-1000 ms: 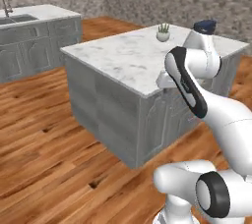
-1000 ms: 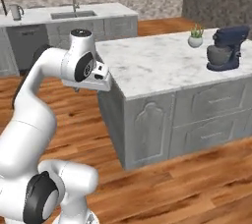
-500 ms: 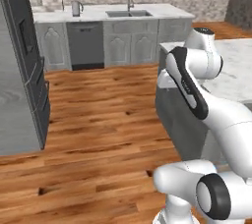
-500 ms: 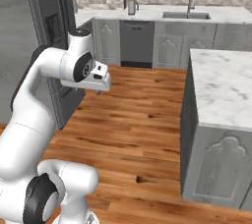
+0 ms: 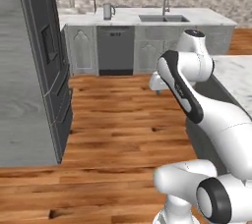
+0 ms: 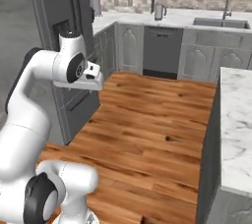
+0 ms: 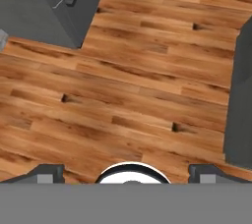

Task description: Navigate to the toaster.

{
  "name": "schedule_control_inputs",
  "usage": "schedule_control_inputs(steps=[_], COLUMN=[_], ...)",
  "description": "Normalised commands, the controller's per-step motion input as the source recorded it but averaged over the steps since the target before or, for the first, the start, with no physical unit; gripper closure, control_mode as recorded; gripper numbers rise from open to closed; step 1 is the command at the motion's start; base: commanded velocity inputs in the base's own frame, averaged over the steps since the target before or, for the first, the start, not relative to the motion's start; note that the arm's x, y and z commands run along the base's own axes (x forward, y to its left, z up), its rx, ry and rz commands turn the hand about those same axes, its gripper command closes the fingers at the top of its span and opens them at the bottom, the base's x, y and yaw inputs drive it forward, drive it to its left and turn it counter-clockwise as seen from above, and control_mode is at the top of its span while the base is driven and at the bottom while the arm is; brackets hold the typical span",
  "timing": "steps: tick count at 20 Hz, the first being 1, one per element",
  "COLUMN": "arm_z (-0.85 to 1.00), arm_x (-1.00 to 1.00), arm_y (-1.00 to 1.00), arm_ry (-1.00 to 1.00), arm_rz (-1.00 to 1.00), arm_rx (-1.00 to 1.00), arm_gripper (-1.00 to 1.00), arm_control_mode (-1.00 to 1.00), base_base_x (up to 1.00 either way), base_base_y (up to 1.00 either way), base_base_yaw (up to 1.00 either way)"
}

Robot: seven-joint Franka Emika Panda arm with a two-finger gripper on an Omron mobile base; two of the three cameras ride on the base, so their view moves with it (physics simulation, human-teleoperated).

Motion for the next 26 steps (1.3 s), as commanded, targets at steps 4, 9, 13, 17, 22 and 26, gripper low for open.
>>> schedule_control_inputs(steps=[4, 9, 13, 17, 22, 26], arm_z=[0.00, 0.00, 0.00, 0.00, 0.00, 0.00], arm_x=[0.00, 0.00, 0.00, 0.00, 0.00, 0.00], arm_y=[0.00, 0.00, 0.00, 0.00, 0.00, 0.00], arm_ry=[0.00, 0.00, 0.00, 0.00, 0.00, 0.00], arm_rz=[0.00, 0.00, 0.00, 0.00, 0.00, 0.00], arm_rx=[0.00, 0.00, 0.00, 0.00, 0.00, 0.00], arm_gripper=[-1.00, -1.00, -1.00, -1.00, -1.00, -1.00], arm_control_mode=[1.00, 1.00, 1.00, 1.00, 1.00, 1.00], base_base_x=[1.00, 1.00, 1.00, 1.00, 1.00, 1.00], base_base_y=[0.00, -0.05, -0.15, -0.18, -0.21, -0.26], base_base_yaw=[0.12, 0.06, 0.03, 0.03, 0.03, 0.04])
